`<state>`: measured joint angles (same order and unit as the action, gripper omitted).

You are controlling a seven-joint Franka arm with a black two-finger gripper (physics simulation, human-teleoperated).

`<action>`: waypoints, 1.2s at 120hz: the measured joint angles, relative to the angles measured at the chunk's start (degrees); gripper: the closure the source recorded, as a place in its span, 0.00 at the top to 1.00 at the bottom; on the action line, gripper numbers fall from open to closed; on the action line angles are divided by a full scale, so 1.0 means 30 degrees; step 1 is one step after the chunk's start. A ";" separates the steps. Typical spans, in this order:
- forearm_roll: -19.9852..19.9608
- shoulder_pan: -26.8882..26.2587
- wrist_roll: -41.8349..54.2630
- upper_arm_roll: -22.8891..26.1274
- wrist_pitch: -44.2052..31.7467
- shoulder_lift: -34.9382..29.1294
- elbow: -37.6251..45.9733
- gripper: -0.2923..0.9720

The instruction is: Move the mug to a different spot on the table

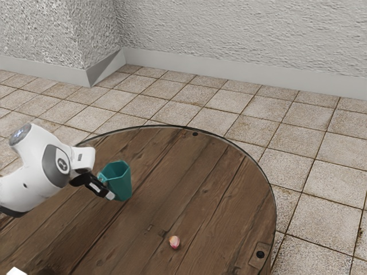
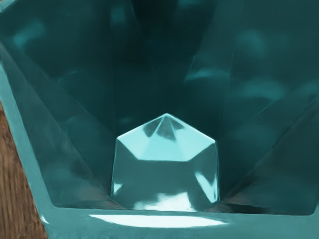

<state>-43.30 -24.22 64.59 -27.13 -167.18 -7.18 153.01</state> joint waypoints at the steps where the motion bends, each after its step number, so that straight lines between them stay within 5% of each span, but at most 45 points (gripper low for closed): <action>1: -0.0016 -0.0010 -0.0003 0.0000 0.0054 0.0016 0.0010 0.27; 37: -0.0216 -0.0039 -0.0118 -0.0008 0.1017 0.0835 0.0220 0.19; 58: -0.0102 -0.0125 0.0227 0.0040 0.1974 0.0872 0.0021 0.48; 77: -0.0079 -0.0051 0.0510 0.0022 0.2473 0.0859 0.0099 0.63; 144: -0.0070 -0.0008 0.1476 -0.0478 0.3075 0.0310 0.0152 0.76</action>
<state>-43.51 -24.24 69.02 -28.56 -157.96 -6.25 153.47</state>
